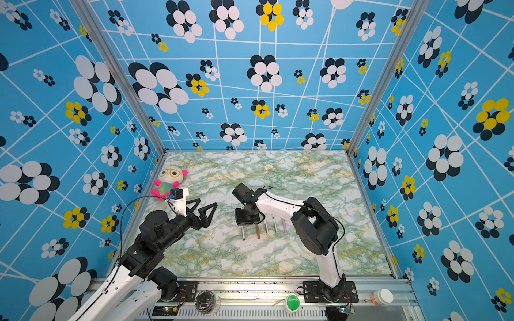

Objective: Insert the pens into the pen caps
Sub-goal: 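Carry the capped pen toward the markers while the left gripper opens and withdraws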

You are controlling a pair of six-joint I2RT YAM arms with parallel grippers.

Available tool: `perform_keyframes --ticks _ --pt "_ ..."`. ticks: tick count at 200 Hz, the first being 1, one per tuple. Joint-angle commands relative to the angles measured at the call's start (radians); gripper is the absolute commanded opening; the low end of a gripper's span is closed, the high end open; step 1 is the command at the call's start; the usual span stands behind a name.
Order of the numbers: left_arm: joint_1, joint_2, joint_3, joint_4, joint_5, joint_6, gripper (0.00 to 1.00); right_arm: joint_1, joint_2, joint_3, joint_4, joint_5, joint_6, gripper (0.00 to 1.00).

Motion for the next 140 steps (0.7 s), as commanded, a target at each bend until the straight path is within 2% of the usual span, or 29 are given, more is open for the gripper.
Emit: perform_keyframes --ticks 1,87,140 --pt "0.002 0.011 0.008 -0.002 -0.01 0.013 0.99 0.002 0.03 -0.013 -0.004 0.027 0.014 0.02" --pt "0.004 0.007 0.01 -0.008 -0.011 0.013 0.99 0.003 0.064 -0.015 -0.023 0.087 0.023 0.07" --pt "0.006 -0.005 0.014 -0.023 -0.023 0.017 0.99 0.002 0.061 -0.013 -0.029 0.107 0.028 0.25"
